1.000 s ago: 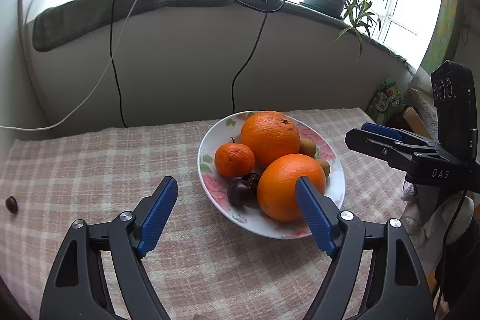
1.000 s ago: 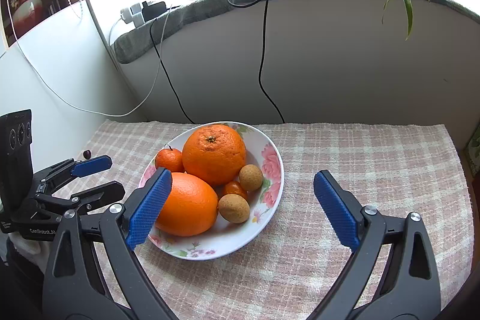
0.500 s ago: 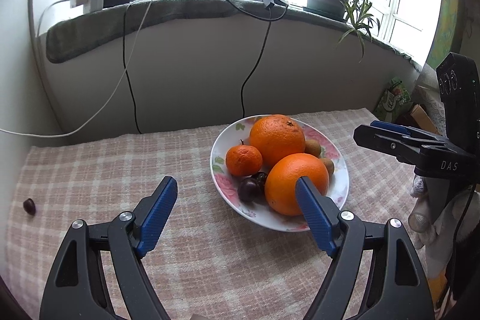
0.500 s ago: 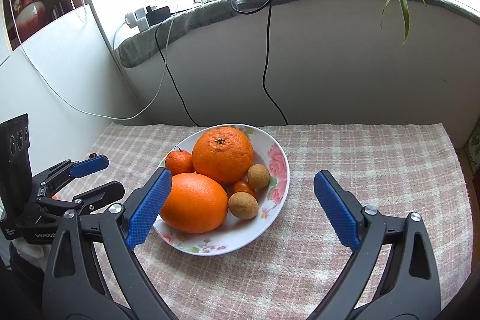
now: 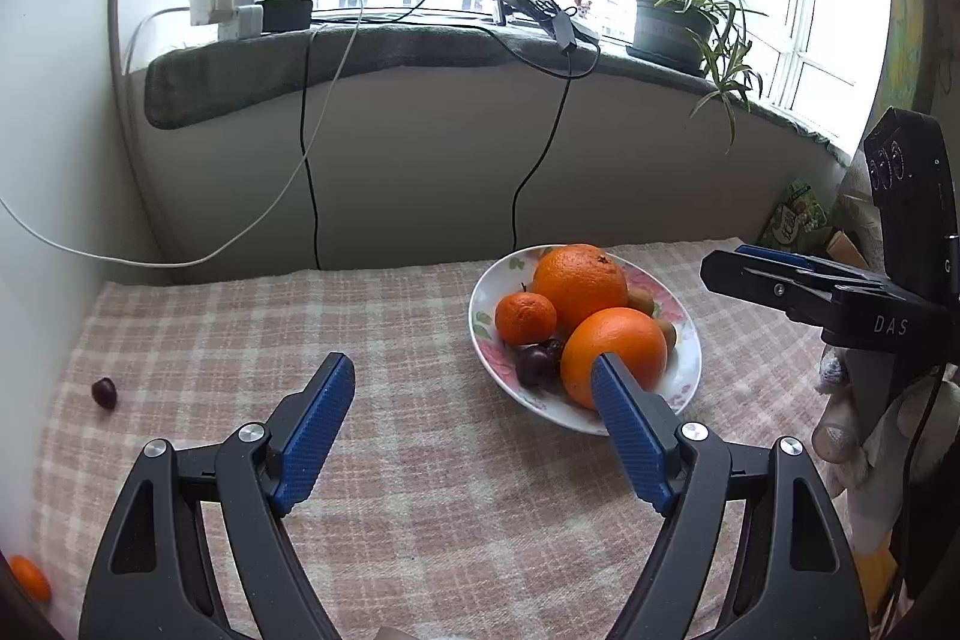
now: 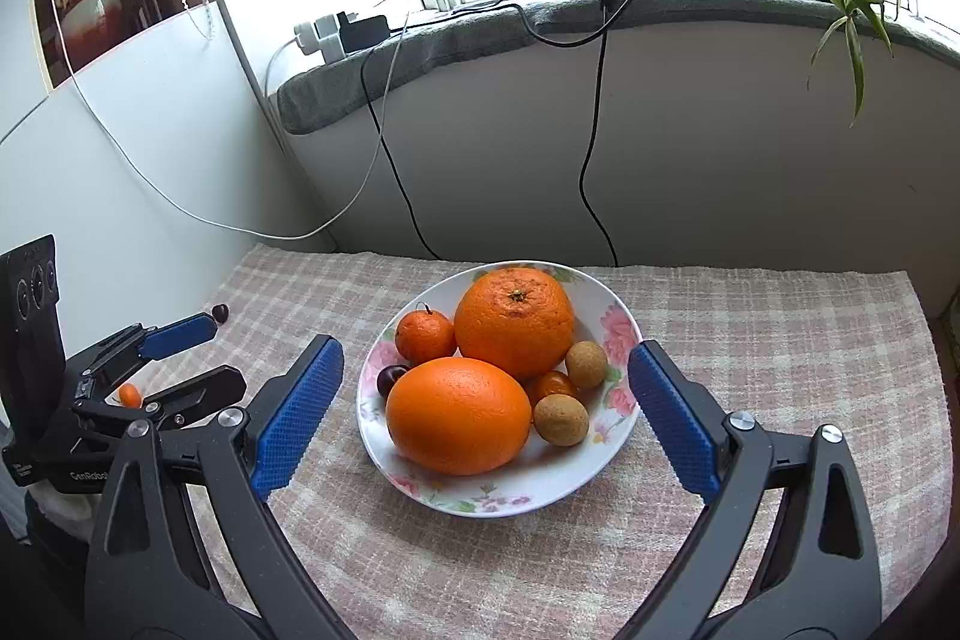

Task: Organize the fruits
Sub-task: 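Move the right tool to the stray plum while the left tool moves to the tangerine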

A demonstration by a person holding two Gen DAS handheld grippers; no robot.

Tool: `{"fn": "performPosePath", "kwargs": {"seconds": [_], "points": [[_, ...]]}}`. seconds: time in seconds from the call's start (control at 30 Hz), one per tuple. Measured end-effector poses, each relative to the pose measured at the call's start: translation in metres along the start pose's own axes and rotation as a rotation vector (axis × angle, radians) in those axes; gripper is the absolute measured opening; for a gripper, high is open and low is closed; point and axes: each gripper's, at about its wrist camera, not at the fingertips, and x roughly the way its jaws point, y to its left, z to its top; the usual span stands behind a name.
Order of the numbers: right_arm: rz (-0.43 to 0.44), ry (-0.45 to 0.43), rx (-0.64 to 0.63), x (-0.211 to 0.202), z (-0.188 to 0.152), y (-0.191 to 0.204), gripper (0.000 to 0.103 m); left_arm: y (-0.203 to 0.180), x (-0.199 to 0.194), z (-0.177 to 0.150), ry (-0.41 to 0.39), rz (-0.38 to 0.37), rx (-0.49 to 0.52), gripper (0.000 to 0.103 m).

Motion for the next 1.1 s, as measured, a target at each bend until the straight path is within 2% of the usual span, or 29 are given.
{"fn": "performPosePath", "kwargs": {"seconds": [0.63,0.87,1.1], "points": [[0.115,0.03,-0.133,0.029,0.011,0.081,0.098,0.062,-0.044,-0.025,-0.035,0.12,-0.123,0.081],[0.19,0.058,-0.158,0.056,0.017,0.115,0.098,0.095,-0.065,-0.047,-0.053,0.171,-0.193,0.081],[0.257,0.089,-0.219,0.086,0.018,0.153,0.098,0.125,-0.093,-0.075,-0.076,0.26,-0.286,0.081]]}}
